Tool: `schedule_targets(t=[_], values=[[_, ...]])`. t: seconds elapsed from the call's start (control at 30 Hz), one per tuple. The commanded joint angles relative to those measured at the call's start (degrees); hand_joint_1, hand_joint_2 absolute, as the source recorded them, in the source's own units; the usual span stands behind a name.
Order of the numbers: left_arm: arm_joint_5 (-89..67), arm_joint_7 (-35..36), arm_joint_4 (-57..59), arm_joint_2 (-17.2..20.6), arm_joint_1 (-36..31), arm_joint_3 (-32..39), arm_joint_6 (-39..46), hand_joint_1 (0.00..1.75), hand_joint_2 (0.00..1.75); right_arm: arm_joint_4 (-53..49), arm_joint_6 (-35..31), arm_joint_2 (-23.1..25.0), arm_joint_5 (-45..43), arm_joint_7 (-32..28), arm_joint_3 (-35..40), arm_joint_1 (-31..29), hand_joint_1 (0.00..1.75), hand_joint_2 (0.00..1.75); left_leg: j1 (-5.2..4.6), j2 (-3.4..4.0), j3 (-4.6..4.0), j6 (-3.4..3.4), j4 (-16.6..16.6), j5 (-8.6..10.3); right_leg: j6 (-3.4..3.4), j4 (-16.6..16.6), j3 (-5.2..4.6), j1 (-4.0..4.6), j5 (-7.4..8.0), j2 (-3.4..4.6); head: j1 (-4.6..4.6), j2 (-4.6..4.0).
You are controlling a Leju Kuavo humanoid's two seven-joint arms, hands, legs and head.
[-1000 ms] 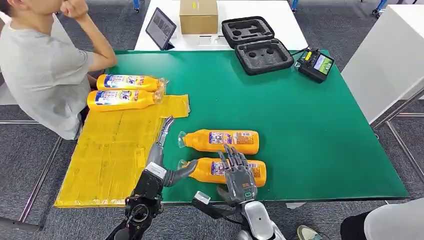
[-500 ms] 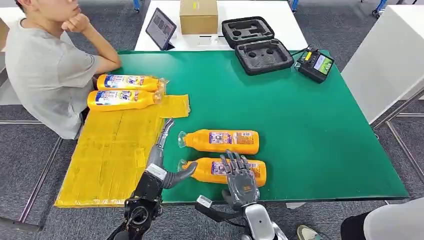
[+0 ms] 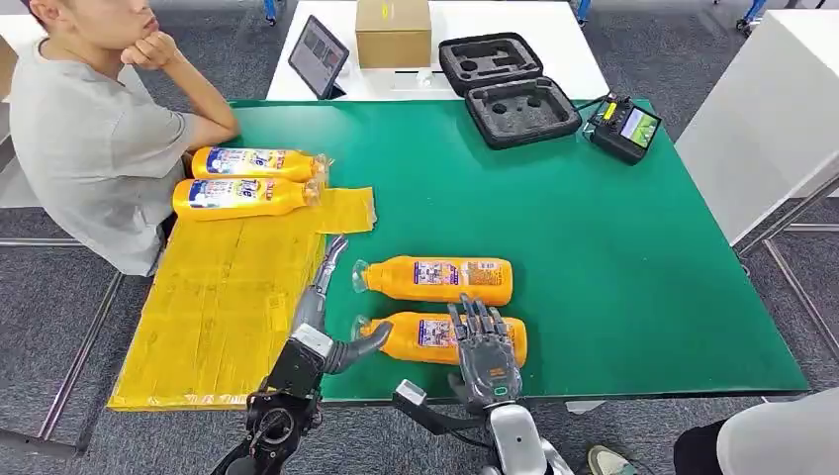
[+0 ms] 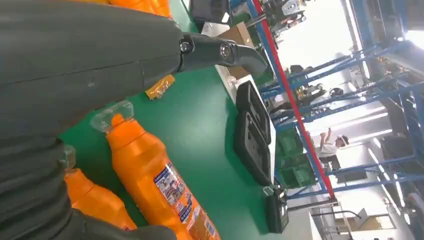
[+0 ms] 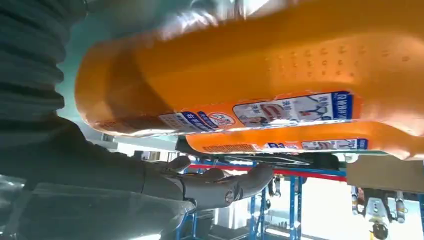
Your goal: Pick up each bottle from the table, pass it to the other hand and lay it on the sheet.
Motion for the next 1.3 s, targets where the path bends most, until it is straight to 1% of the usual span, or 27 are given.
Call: schedule_targets(t=[0.03,0.3,0.37,0.43,0.47,0.5,0.53,0.6,0.63,0.7,0.73,0.8,0.83,0.87,0.9,0.97,1.0,1.17,1.3], values=[[-0.02,0.33,2.74,0.45,-2.08,-1.07,0.04,0.00,1.75,0.80,0.64,-1.41,-0.05,0.37,1.12,-0.25,0.00,1.75,0.05,-0.08,0.18,-0.08,-0.02,-0.07,-0.07,-0.03,0.20,0.04,-0.07,-0.02,0.00,0.00],[-0.02,0.33,2.74,0.45,-2.08,-1.07,0.04,0.00,1.75,0.80,0.64,-1.41,-0.05,0.37,1.12,-0.25,0.00,1.75,0.02,-0.07,0.10,-0.05,-0.03,-0.02,-0.04,-0.04,0.11,0.01,-0.03,-0.03,0.00,0.00],[-0.01,0.38,3.18,0.46,-2.36,-0.97,-0.14,0.00,1.75,1.35,0.78,-2.32,-0.05,2.68,2.63,-0.74,0.00,1.75,0.06,-0.09,0.28,-0.11,0.00,-0.12,-0.09,-0.02,0.31,0.04,-0.12,-0.01,0.00,0.00],[-0.07,0.43,3.47,0.44,-2.31,-0.80,0.04,0.00,1.75,1.87,0.93,-2.19,-0.05,2.86,2.23,-0.77,0.00,1.75,0.02,-0.07,0.15,-0.07,-0.03,-0.04,-0.05,-0.03,0.16,0.01,-0.05,-0.02,0.00,0.00],[-0.09,0.39,3.58,0.50,-2.12,-0.75,0.12,0.00,1.75,2.19,1.09,-2.10,-0.05,3.09,2.01,-0.81,0.00,1.75,0.07,-0.09,0.26,-0.11,-0.03,-0.09,-0.09,-0.05,0.29,0.06,-0.09,-0.01,0.00,0.00],[-0.09,0.35,3.65,0.49,-2.03,-0.67,0.15,0.00,1.75,2.63,0.98,-2.30,-0.05,3.24,2.12,-1.01,0.00,1.75,0.04,-0.07,0.17,-0.07,-0.04,-0.04,-0.06,-0.05,0.19,0.03,-0.05,-0.02,0.00,0.00],[-0.12,0.23,3.70,0.48,-1.88,-0.60,0.23,0.00,1.75,3.24,0.93,-2.42,-0.05,3.63,2.19,-1.28,0.00,1.75,0.06,-0.09,0.32,-0.11,-0.05,-0.10,-0.09,-0.06,0.35,0.05,-0.10,-0.01,0.00,0.00],[-0.11,0.07,3.74,0.50,-1.76,-0.54,0.22,0.00,1.75,4.44,0.67,-2.32,-0.05,3.45,1.67,-1.76,0.00,1.75,0.02,-0.05,0.14,-0.05,-0.05,-0.02,-0.04,-0.05,0.15,0.01,-0.03,-0.01,0.00,0.00],[-0.10,0.06,3.73,0.50,-1.72,-0.53,0.16,0.00,1.75,4.89,0.72,-2.03,-0.05,3.31,1.21,-1.87,0.00,1.75,0.05,-0.07,0.28,-0.09,-0.06,-0.07,-0.07,-0.09,0.30,0.04,-0.07,0.00,0.00,0.00],[-0.09,0.06,3.81,0.55,-1.78,-0.55,0.12,0.00,1.75,5.40,0.89,-1.90,-0.05,3.21,1.00,-1.97,0.00,1.75,0.02,-0.05,0.17,-0.05,-0.06,-0.03,-0.04,-0.07,0.19,0.02,-0.02,0.00,0.00,0.00],[-0.03,0.06,4.49,0.33,-2.18,-0.50,0.05,0.00,1.75,6.60,1.13,-1.65,-0.06,2.91,0.35,-2.36,0.00,1.75,0.04,-0.05,0.27,-0.08,-0.05,-0.07,-0.06,-0.08,0.29,0.03,-0.06,0.02,0.00,0.00],[0.00,0.14,5.61,0.07,-3.37,-0.87,-0.33,0.00,1.75,7.92,1.43,-1.23,-0.05,2.73,-2.22,-2.66,0.00,1.75,0.03,-0.07,0.18,-0.05,-0.06,-0.01,-0.04,-0.07,0.21,0.02,-0.02,-0.03,0.00,0.00],[0.32,-0.02,6.29,-0.07,-3.98,-1.02,-0.56,0.00,1.75,8.76,1.91,-1.02,-0.05,2.31,-3.68,-2.83,0.00,1.75,0.05,-0.11,0.30,-0.09,-0.07,-0.05,-0.07,-0.10,0.34,0.04,-0.05,-0.04,0.00,0.00],[0.47,-0.09,6.68,-0.16,-4.31,-1.14,-0.65,0.00,1.75,9.42,2.19,-0.88,-0.05,1.90,-4.67,-3.06,0.00,1.75,0.02,-0.14,0.20,-0.06,-0.07,0.00,-0.04,-0.07,0.23,0.01,-0.03,-0.09,0.00,0.00],[0.64,-0.19,6.93,-0.23,-4.44,-1.23,-0.68,0.00,1.75,9.90,2.02,-0.77,-0.05,1.23,-5.24,-3.22,0.00,1.75,0.05,-0.16,0.29,-0.08,-0.07,-0.02,-0.07,-0.09,0.33,0.03,-0.05,-0.09,0.00,0.00],[0.83,-0.33,7.29,-0.33,-4.56,-1.43,-0.68,0.00,1.75,10.98,2.16,-0.59,-0.11,0.68,-6.32,-3.39,0.00,1.75,0.02,-0.13,0.19,-0.04,-0.06,0.02,-0.03,-0.08,0.21,0.01,-0.01,-0.09,0.00,0.00],[0.83,-0.33,7.29,-0.33,-4.56,-1.43,-0.68,0.00,1.75,10.98,2.16,-0.59,-0.11,0.68,-6.32,-3.39,0.00,1.75,0.06,-0.18,0.30,-0.08,-0.07,-0.01,-0.07,-0.11,0.35,0.04,-0.03,-0.10,0.00,0.00],[0.99,-0.50,7.89,-0.74,-5.26,-2.02,-0.88,0.00,1.75,12.19,0.75,-0.43,-0.05,-0.35,-7.89,-3.93,0.00,1.75,0.06,-0.15,0.43,-0.08,-0.07,-0.02,-0.06,-0.12,0.46,0.05,-0.04,-0.07,0.00,0.00],[0.98,-0.47,7.86,-0.86,-5.42,-2.04,-0.84,0.00,1.75,12.09,0.85,-0.47,-0.08,-0.36,-8.02,-4.06,0.00,1.75,0.06,-0.22,0.49,-0.09,-0.04,-0.02,-0.07,-0.10,0.53,0.05,-0.05,-0.13,0.00,0.00]])
